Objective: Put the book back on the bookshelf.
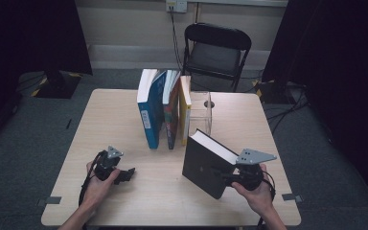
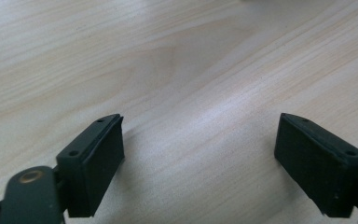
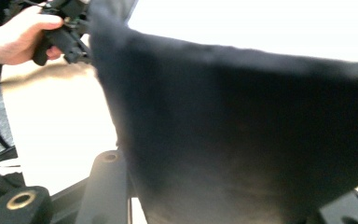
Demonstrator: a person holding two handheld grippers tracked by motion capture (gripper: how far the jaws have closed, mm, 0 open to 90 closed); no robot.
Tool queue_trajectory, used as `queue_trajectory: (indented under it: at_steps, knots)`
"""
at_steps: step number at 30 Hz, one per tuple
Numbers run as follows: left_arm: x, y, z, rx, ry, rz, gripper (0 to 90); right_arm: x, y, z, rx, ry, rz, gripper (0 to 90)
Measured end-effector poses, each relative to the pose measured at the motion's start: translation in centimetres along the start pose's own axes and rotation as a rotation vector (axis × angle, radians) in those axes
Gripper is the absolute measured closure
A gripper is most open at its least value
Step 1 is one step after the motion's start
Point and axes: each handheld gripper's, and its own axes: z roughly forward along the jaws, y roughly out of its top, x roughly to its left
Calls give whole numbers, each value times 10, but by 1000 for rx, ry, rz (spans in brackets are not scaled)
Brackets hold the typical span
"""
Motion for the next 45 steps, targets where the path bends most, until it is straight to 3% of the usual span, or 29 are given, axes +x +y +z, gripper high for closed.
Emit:
queue_trajectory:
  at_steps: [3, 4, 6, 10, 21, 30, 35, 36, 37, 45]
  knots:
    - [-1, 0, 1, -15, 18, -2, 157, -2, -1, -2, -2, -28, 4, 521]
    - [0, -1, 4, -22, 13, -26, 148, -3, -2, -4, -5, -54, 10, 520]
    - [3, -3, 5, -43, 20, -34, 137, -4, -3, -5, -11, -75, 18, 520]
    - [6, -7, 8, -82, 30, -41, 92, -5, -4, -5, -17, -77, 19, 520]
    - [5, -7, 8, -80, 33, -42, 83, -4, 5, -8, -54, -54, 36, 482]
    - [5, -6, 9, -78, 24, -32, 67, 5, 26, -11, -23, -66, 26, 453]
    - [4, -6, 10, -78, 21, -37, 52, 5, 36, -9, 36, -64, 9, 438]
    - [4, -6, 10, -76, 20, -36, 52, 4, 37, -9, 47, -66, 8, 450]
    - [4, -6, 10, -76, 19, -36, 50, 6, 37, -9, 45, -112, -6, 461]
    - [3, -5, 11, -66, 3, -12, 21, -10, 40, -10, -8, -149, 48, 506]
